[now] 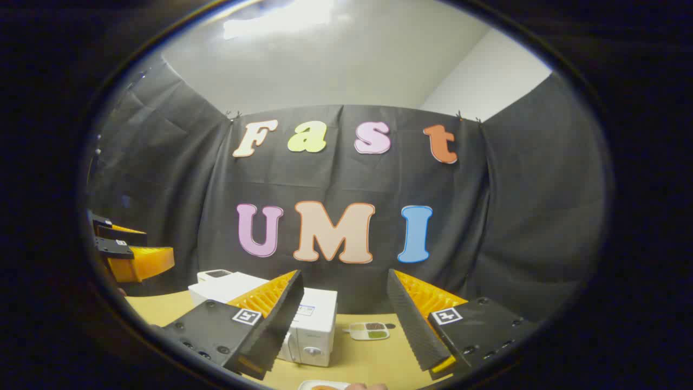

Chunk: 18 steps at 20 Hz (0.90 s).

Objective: Open the microwave oven with the left hand, put the food in, and close the microwave oven.

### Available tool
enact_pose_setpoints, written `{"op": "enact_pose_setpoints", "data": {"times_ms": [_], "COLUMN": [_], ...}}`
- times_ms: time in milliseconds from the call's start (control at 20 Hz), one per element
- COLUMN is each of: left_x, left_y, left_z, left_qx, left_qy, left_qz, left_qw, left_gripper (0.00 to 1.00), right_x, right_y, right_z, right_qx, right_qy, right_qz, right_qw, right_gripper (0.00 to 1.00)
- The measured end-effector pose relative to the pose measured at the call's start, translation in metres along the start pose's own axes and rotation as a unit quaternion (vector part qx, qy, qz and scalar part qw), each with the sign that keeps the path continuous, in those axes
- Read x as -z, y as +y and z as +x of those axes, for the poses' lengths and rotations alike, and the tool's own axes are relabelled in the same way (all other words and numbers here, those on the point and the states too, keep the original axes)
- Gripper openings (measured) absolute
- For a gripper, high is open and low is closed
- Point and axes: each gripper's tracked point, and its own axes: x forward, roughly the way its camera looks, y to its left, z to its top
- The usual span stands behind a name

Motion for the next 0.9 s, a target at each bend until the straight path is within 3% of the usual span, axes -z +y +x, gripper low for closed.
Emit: {"op": "enact_pose_setpoints", "data": {"times_ms": [900], "left_x": [0.004], "left_y": [-0.01], "left_z": [-0.007], "left_qx": [-0.024], "left_qy": [0.01], "left_qz": [0.005], "left_qw": [1.0], "left_gripper": [0.94], "right_x": [0.007], "right_y": [-0.027], "right_z": [-0.006], "right_qx": [0.008], "right_qy": [0.026], "right_qz": [0.002], "right_qw": [1.0], "right_gripper": [0.96]}}
